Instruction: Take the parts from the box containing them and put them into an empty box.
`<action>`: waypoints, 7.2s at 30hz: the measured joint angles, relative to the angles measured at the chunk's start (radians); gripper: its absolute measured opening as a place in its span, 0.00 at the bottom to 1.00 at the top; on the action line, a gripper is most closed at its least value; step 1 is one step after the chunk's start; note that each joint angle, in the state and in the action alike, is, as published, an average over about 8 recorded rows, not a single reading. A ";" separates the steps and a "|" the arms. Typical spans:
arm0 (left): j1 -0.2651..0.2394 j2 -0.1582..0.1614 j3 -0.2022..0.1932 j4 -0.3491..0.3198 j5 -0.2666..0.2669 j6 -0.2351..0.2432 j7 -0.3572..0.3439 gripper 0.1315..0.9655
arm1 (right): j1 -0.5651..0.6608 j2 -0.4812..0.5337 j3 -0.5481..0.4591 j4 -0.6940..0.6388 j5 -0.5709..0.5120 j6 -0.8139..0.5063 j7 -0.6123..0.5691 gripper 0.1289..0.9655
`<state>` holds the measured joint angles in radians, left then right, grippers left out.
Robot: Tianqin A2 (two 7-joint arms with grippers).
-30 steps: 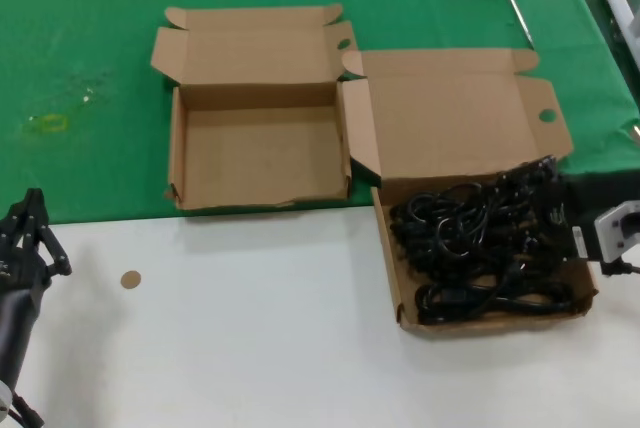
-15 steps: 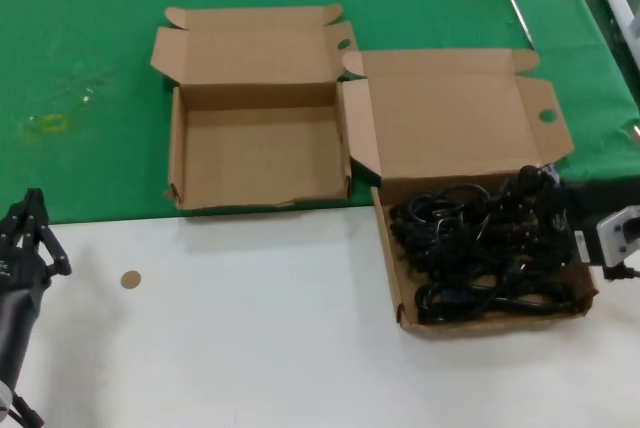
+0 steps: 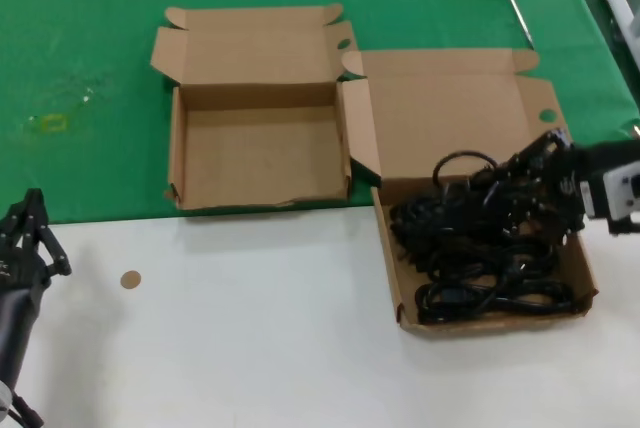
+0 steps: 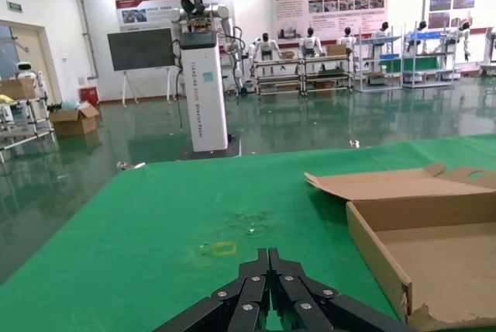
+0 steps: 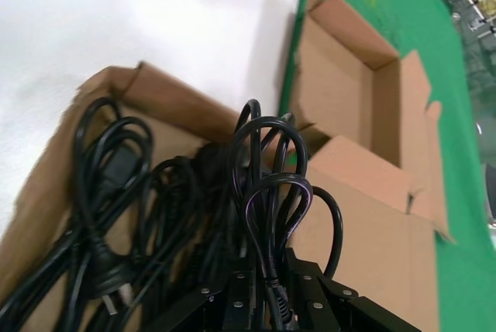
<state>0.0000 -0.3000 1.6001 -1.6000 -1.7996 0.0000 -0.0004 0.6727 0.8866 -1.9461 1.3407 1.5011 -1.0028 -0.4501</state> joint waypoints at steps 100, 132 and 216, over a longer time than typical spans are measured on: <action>0.000 0.000 0.000 0.000 0.000 0.000 0.000 0.02 | 0.386 -0.661 -0.221 -0.465 -0.297 0.290 0.233 0.41; 0.000 0.000 0.000 0.000 0.000 0.000 0.000 0.29 | 0.089 -0.635 -0.063 -0.253 -0.132 0.485 0.298 0.98; 0.000 0.000 0.000 0.000 0.000 0.000 0.000 1.00 | -0.637 -0.589 0.327 0.236 0.279 0.979 0.443 1.00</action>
<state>0.0000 -0.3000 1.6000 -1.6000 -1.8000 0.0000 0.0000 0.0353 0.2978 -1.6190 1.5762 1.7800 -0.0240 -0.0070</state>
